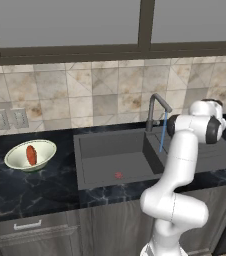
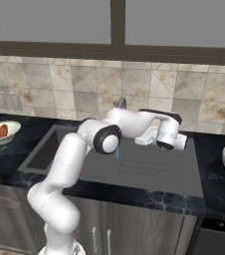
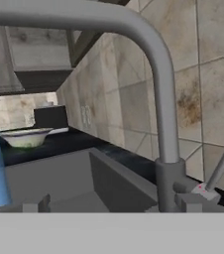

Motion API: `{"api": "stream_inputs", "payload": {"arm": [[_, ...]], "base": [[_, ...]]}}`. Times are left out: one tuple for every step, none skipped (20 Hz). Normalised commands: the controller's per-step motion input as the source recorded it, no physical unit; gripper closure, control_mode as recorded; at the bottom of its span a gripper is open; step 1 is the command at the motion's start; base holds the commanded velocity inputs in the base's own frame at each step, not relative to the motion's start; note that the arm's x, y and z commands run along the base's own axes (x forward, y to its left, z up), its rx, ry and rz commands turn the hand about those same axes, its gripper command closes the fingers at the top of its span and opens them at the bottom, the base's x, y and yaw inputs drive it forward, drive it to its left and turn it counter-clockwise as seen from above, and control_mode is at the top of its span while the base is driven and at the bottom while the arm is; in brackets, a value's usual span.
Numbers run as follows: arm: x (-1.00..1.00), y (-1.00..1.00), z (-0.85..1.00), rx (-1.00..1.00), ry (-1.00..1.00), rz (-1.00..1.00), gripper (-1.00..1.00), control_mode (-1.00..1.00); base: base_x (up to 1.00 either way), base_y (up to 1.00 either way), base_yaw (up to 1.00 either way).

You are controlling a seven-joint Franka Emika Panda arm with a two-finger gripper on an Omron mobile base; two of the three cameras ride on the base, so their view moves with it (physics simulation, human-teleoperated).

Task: Pick the avocados from the sink and place them in one bowl. Place the sweet potato in the other bowl. Then turn off the sink faucet.

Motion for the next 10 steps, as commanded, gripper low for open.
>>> {"api": "stream_inputs", "payload": {"arm": [[0.23, 0.00, -0.24, 0.00, 0.02, -0.01, -1.00, -1.00], [0.24, 0.00, -0.26, 0.00, 0.03, -0.01, -1.00, -1.00], [0.23, 0.00, -0.25, 0.00, 0.03, -0.01, -1.00, -1.00], [0.26, 0.00, -0.24, 0.00, 0.04, -0.02, -1.00, -1.00], [0.30, 0.01, -0.21, 0.00, 0.03, -0.02, -1.00, -1.00], [0.32, 0.05, -0.14, 0.00, 0.03, -0.02, -1.00, -1.00], [0.36, 0.03, -0.08, 0.00, 0.03, -0.02, -1.00, -1.00], [0.44, 0.03, -0.04, 0.00, 0.03, -0.01, -1.00, -1.00], [0.48, 0.01, -0.02, 0.00, 0.01, 0.00, -1.00, -1.00], [0.49, 0.00, -0.05, 0.00, 0.02, 0.00, -1.00, -1.00]], "base": [[0.00, 0.00, 0.00], [0.00, 0.00, 0.00], [0.00, 0.00, 0.00], [0.00, 0.00, 0.00], [0.00, 0.00, 0.00], [0.00, 0.00, 0.00], [0.00, 0.00, 0.00], [0.00, 0.00, 0.00], [0.00, 0.00, 0.00], [0.00, 0.00, 0.00]]}}
